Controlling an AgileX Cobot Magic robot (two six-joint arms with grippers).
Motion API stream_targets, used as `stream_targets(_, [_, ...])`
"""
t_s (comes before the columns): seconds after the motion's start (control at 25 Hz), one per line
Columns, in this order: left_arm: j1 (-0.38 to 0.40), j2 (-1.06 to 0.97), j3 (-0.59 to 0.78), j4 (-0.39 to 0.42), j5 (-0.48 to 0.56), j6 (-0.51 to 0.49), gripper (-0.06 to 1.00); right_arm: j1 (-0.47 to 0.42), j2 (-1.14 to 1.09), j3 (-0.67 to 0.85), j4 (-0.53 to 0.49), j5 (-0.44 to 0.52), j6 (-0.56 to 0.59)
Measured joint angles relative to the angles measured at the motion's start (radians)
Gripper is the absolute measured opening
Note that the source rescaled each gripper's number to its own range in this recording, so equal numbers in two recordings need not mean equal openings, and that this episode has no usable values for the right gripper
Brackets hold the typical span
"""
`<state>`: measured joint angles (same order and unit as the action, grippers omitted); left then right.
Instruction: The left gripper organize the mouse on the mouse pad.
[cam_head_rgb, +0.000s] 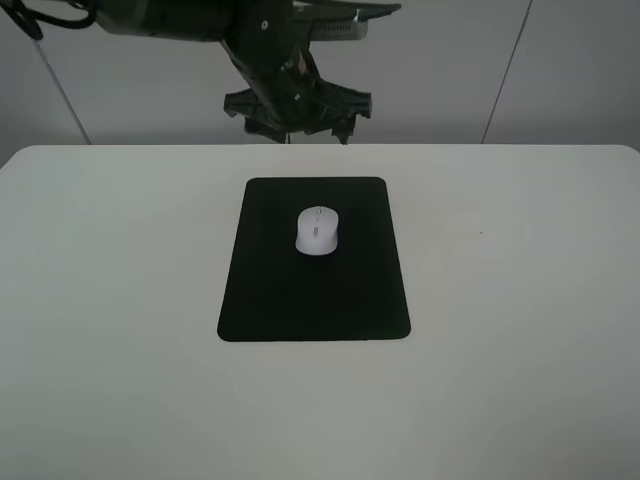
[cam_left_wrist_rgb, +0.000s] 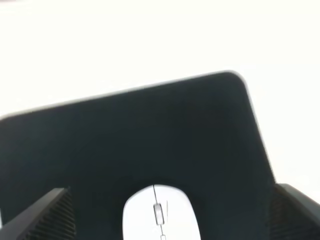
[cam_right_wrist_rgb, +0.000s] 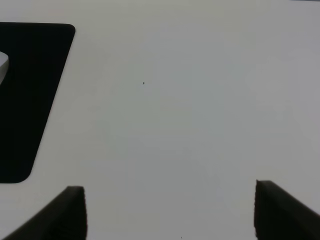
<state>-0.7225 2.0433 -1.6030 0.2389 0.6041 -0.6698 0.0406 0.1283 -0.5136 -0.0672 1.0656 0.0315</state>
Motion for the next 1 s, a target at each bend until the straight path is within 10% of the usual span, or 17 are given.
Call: stream_targets(1.0, [0.089,-0.386,0.206,0.007,0.240,0.184,1.00,0.000,0.000,0.000,0.000,0.000,0.000])
